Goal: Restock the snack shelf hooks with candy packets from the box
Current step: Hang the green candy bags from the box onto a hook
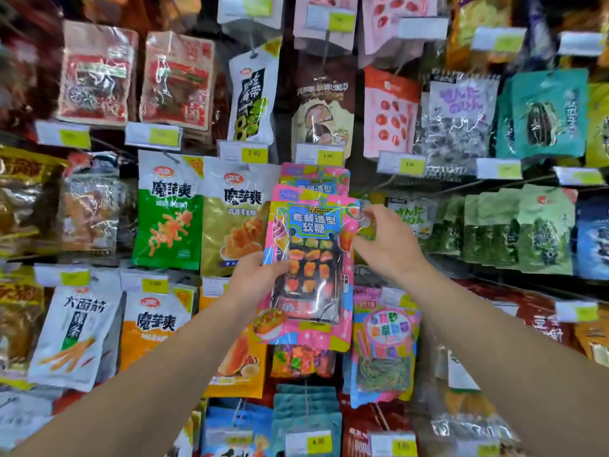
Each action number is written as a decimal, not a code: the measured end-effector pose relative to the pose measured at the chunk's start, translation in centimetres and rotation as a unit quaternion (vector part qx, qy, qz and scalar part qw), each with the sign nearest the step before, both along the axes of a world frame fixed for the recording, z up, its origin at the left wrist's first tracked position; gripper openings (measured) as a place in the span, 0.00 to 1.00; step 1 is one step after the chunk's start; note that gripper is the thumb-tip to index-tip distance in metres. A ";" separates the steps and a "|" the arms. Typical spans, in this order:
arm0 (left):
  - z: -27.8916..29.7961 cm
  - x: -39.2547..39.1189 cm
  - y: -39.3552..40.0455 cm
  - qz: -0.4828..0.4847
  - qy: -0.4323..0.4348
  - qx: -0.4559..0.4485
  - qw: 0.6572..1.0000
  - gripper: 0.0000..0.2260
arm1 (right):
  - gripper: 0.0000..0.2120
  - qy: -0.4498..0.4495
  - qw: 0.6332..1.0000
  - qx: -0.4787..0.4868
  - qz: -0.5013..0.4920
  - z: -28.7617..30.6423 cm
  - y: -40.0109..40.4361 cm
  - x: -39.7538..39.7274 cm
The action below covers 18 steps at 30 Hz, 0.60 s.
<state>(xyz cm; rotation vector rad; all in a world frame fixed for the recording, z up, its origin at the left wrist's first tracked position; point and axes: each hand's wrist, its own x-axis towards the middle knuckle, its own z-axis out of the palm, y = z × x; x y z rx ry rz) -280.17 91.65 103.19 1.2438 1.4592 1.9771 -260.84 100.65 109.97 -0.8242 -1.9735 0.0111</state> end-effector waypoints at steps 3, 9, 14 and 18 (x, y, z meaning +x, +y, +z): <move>1.3 -1.3 0.5 0.021 0.014 -0.008 1.000 0.01 | 0.26 -0.040 0.997 0.058 -0.018 2.4 1.5 -2.0; 3.2 -2.3 1.4 0.038 0.022 0.004 0.999 0.01 | 0.29 -0.086 0.986 0.144 -0.021 6.0 2.4 -4.9; 4.3 -2.7 2.9 0.048 0.006 -0.002 0.999 0.09 | 0.33 -0.119 0.977 0.172 -0.040 8.4 3.5 -5.8; 5.5 -2.4 3.6 0.037 -0.009 -0.008 0.999 0.07 | 0.35 -0.144 0.971 0.181 -0.057 9.3 4.9 -5.8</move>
